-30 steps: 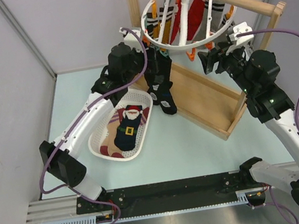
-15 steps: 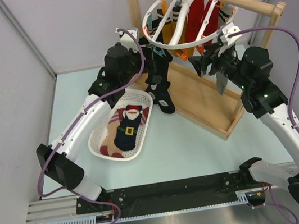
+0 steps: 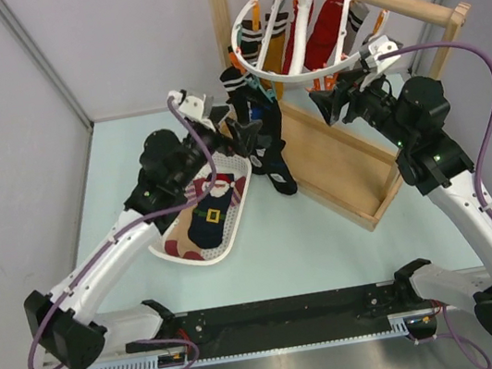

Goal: Clip the socks to the hanger
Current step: Open the clamp at the hanger.

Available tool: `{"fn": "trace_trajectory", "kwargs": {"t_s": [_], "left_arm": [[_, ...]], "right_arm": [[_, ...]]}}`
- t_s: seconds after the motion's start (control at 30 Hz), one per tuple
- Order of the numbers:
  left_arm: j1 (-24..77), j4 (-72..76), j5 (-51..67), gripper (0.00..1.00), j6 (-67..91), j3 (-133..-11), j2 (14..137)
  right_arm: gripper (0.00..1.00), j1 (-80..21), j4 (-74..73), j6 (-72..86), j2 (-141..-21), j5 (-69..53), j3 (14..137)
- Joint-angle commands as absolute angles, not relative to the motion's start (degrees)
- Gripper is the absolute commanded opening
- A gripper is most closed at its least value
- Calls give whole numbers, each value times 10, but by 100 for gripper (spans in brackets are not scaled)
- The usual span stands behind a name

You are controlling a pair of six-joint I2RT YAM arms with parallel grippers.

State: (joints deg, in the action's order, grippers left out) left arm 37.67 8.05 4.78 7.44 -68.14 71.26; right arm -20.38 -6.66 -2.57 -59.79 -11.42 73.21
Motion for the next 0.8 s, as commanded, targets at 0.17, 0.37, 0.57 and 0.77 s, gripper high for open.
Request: {"fn": "trace_trajectory", "kwargs": {"t_s": [0.17, 0.37, 0.57, 0.77], "left_arm": [[482, 291, 132, 91, 3, -627, 700], [530, 330, 145, 91, 6, -678, 784], [534, 418, 79, 91, -19, -683, 842], [516, 495, 48, 85, -35, -693, 888]], "right_arm": [[70, -203, -31, -9, -603, -115, 748], [70, -203, -25, -12, -599, -116, 749], [68, -203, -30, -13, -594, -118, 748], [68, -203, -29, -11, -592, -121, 748]]}}
